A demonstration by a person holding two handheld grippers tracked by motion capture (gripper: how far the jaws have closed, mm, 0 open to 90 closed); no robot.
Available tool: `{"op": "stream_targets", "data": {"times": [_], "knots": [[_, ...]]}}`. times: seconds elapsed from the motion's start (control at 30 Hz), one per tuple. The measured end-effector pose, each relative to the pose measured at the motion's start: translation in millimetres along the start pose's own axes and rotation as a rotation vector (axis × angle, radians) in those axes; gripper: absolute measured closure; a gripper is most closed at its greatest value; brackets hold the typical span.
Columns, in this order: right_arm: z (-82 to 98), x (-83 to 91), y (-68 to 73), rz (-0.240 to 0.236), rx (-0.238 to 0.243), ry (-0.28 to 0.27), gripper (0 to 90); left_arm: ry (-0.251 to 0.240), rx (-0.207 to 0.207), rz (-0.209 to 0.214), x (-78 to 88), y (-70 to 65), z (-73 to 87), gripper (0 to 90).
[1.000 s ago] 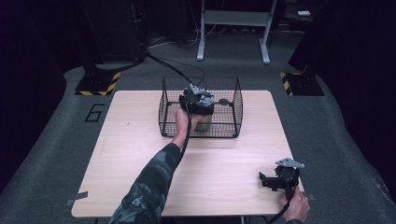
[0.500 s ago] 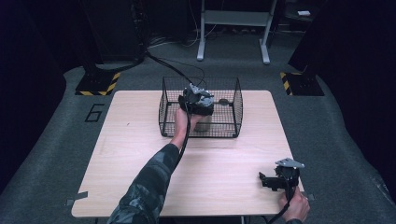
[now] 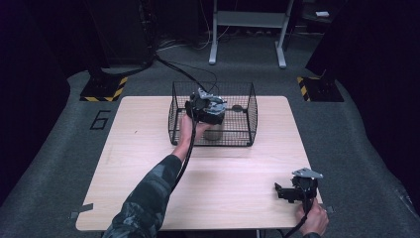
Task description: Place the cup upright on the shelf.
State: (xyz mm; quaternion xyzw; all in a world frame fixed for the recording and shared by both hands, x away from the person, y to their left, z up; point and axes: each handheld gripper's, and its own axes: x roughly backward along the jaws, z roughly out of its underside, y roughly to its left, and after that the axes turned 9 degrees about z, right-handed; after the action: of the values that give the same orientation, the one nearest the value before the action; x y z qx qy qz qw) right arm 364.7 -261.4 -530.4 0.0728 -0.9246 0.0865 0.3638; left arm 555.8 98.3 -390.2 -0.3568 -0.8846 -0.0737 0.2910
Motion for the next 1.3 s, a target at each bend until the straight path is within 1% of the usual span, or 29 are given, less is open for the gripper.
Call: {"op": "stream_targets", "data": {"times": [0.13,0.2,0.27,0.33,0.37,0.4,0.5,0.57,0.6,0.63,0.67,0.7,0.73,0.77,0.8,0.83,0.87,0.97,1.0,1.03,1.1,1.13,1.2,1.23,1.3], "knots": [[0.0,-0.1,-0.1,0.0,0.001,-0.001,0.0,0.005,0.005,0.001,7.5,-1.0,-0.3,0.0],[0.0,-0.1,-0.1,0.0,0.002,-0.001,0.0,0.017,0.007,0.019,11.7,-0.2,-0.9,0.2],[0.0,0.0,0.0,0.0,0.0,0.0,0.0,0.014,-0.004,0.014,17.1,-0.4,-2.0,0.0],[0.0,0.0,-0.1,0.0,0.0,0.0,0.0,0.03,-0.004,0.029,22.6,-1.1,-4.3,0.1],[0.0,0.0,0.0,0.0,0.0,0.0,0.0,0.019,-0.015,0.025,24.1,-1.5,-5.1,0.1],[0.0,0.0,-0.1,0.0,0.0,0.0,0.0,0.026,-0.026,0.034,26.9,-1.5,-6.1,0.0],[0.0,0.0,-0.1,-0.001,0.0,0.0,0.0,0.027,-0.014,0.05,32.4,-3.4,-6.2,0.0],[-0.1,0.0,0.0,-0.001,0.0,0.001,0.0,0.038,-0.02,0.057,39.3,-3.9,-4.5,0.0],[-0.1,-0.1,-0.2,0.0,0.001,-0.001,0.0,0.039,-0.008,0.059,43.0,-5.4,-3.2,0.0],[-0.1,-0.1,-0.1,-0.001,0.0,0.001,0.0,0.045,-0.018,0.061,46.1,-5.3,-2.6,0.0],[-0.1,0.0,-0.1,-0.001,0.0,0.001,0.0,0.051,-0.026,0.061,50.3,-5.3,-2.1,0.0],[-0.1,0.0,-0.1,-0.001,0.0,0.001,0.0,0.042,-0.022,0.059,53.5,-6.2,-1.6,0.0],[-0.1,0.0,-0.1,0.0,0.0,0.001,0.0,0.043,-0.028,0.061,57.8,-6.3,-1.2,0.0],[-0.1,-0.1,-0.1,-0.001,0.0,0.0,0.0,0.056,-0.04,0.065,63.5,-5.6,-1.3,0.0],[-0.1,0.0,-0.1,0.0,0.0,0.0,0.0,0.04,-0.041,0.065,69.8,-6.3,-0.4,0.0],[0.0,0.0,-0.1,-0.001,0.0,0.0,0.0,0.038,-0.044,0.065,74.8,-6.4,0.3,0.0],[0.0,0.0,-0.1,0.0,0.0,0.0,0.0,0.047,-0.057,0.07,80.0,-5.8,1.0,0.0],[0.0,0.0,-0.1,-0.001,0.0,0.0,0.0,0.036,-0.059,0.075,91.1,-6.9,4.7,0.0],[-0.1,0.0,0.0,0.0,0.0,0.001,0.0,0.049,-0.07,0.081,97.6,-6.5,6.6,0.0],[-0.1,0.0,0.0,-0.001,0.0,0.001,0.0,0.045,-0.071,0.079,100.8,-7.1,8.2,0.0],[-0.1,0.0,0.0,0.0,0.0,0.001,0.0,0.049,-0.086,0.071,110.3,-7.8,12.7,0.0],[0.0,0.0,0.0,0.0,0.0,0.001,0.0,0.043,-0.081,0.069,115.3,-7.8,15.4,0.0],[0.0,0.0,0.0,0.0,0.0,0.001,0.0,0.051,-0.092,0.062,126.4,-5.5,20.6,0.0],[0.0,0.0,-0.1,-0.001,0.0,0.001,0.0,0.042,-0.087,0.058,130.2,-4.7,23.1,0.0],[-0.1,0.0,0.0,0.0,0.0,0.001,0.0,0.035,-0.081,0.049,143.5,-0.4,31.8,0.0]]}}
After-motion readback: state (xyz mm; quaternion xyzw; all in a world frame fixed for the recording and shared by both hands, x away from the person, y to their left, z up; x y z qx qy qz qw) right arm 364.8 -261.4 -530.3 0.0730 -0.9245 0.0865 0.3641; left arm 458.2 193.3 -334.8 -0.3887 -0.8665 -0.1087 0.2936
